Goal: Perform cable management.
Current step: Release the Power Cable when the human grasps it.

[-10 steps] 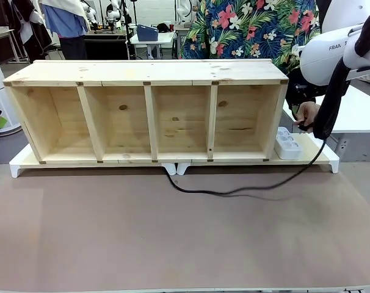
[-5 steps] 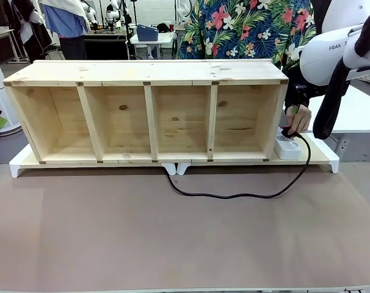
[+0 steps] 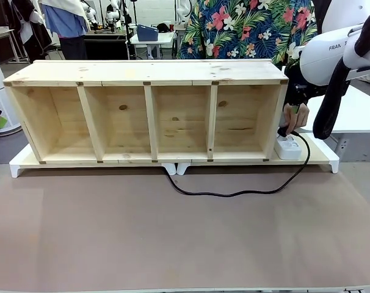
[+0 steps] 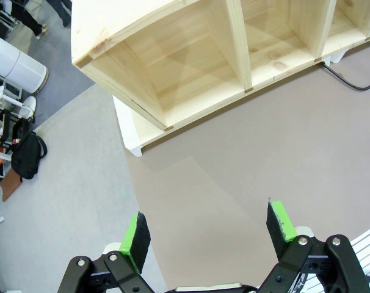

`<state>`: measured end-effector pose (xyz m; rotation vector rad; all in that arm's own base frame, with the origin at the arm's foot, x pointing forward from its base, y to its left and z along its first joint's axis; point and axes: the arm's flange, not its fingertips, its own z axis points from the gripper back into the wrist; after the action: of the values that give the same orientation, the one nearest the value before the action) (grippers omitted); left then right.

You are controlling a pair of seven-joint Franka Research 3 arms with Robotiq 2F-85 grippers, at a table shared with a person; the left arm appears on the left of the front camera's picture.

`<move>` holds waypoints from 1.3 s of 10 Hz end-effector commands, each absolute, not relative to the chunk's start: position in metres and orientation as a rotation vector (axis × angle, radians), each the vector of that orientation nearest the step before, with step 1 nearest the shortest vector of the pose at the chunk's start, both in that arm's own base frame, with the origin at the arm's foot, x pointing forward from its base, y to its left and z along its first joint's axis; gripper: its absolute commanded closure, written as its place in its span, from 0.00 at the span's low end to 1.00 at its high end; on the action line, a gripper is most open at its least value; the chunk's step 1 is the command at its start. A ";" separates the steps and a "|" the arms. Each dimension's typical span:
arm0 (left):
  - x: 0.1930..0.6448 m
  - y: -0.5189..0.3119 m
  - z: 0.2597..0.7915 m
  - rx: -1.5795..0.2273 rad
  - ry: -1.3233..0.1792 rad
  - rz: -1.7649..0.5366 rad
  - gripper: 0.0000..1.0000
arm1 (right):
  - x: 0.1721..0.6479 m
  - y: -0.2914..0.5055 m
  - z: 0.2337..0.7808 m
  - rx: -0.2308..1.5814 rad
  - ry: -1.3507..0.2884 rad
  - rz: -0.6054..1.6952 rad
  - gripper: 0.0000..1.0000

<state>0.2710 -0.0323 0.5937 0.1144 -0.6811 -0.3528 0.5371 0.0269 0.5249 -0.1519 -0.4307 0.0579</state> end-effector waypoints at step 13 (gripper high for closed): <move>0.271 -0.032 0.594 0.116 -0.689 -0.352 0.00 | 0.537 0.027 0.524 -0.151 -0.429 0.058 0.00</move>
<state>0.2710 -0.0323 0.5937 0.1144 -0.6811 -0.3528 0.5371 0.0269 0.5249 -0.1519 -0.4307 0.0579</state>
